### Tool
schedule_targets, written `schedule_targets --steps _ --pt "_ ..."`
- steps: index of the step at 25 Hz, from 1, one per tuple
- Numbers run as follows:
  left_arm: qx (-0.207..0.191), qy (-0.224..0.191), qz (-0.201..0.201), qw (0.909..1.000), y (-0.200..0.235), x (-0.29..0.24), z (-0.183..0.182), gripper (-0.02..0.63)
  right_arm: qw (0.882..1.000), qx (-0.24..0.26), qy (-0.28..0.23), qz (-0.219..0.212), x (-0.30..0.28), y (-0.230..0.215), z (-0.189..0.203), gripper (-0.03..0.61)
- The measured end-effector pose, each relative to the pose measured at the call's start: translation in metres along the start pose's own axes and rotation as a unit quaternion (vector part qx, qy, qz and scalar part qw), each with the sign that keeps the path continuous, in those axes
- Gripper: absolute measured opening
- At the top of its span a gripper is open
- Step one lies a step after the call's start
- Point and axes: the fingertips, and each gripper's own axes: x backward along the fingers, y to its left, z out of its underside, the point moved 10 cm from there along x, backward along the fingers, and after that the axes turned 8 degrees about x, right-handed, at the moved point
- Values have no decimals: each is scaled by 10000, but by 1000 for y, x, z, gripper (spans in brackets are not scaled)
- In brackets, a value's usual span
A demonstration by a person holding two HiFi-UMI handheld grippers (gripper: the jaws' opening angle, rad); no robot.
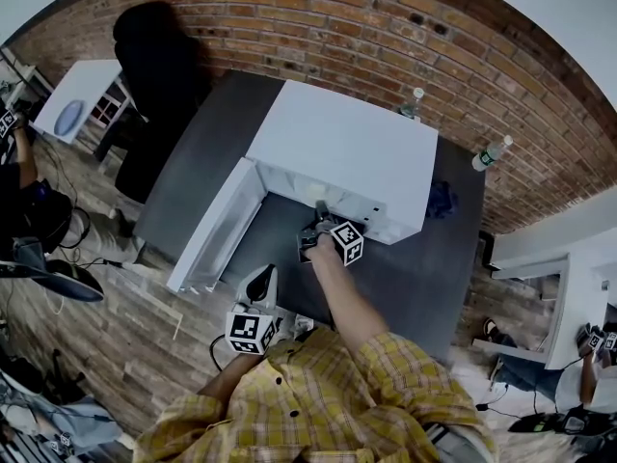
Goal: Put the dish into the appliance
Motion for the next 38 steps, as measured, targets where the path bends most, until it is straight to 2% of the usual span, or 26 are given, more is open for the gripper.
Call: schedule_targets --steps 15,24,32,38 --pt "-34 -94 211 9997 -12 10 -2 -2 9974 345 422 -476 31 27 9 127" --pt "-50 -222 466 9987 -20 26 -5 -2 9907 784 591 -940 72 44 16 6" --pt "-92 -346 609 9975 -23 49 -8 -2 9853 890 725 -1265 111 61 31 2" --pt "-98 -413 736 9964 -28 61 -10 -2 9742 1431 890 -1501 141 73 37 3"
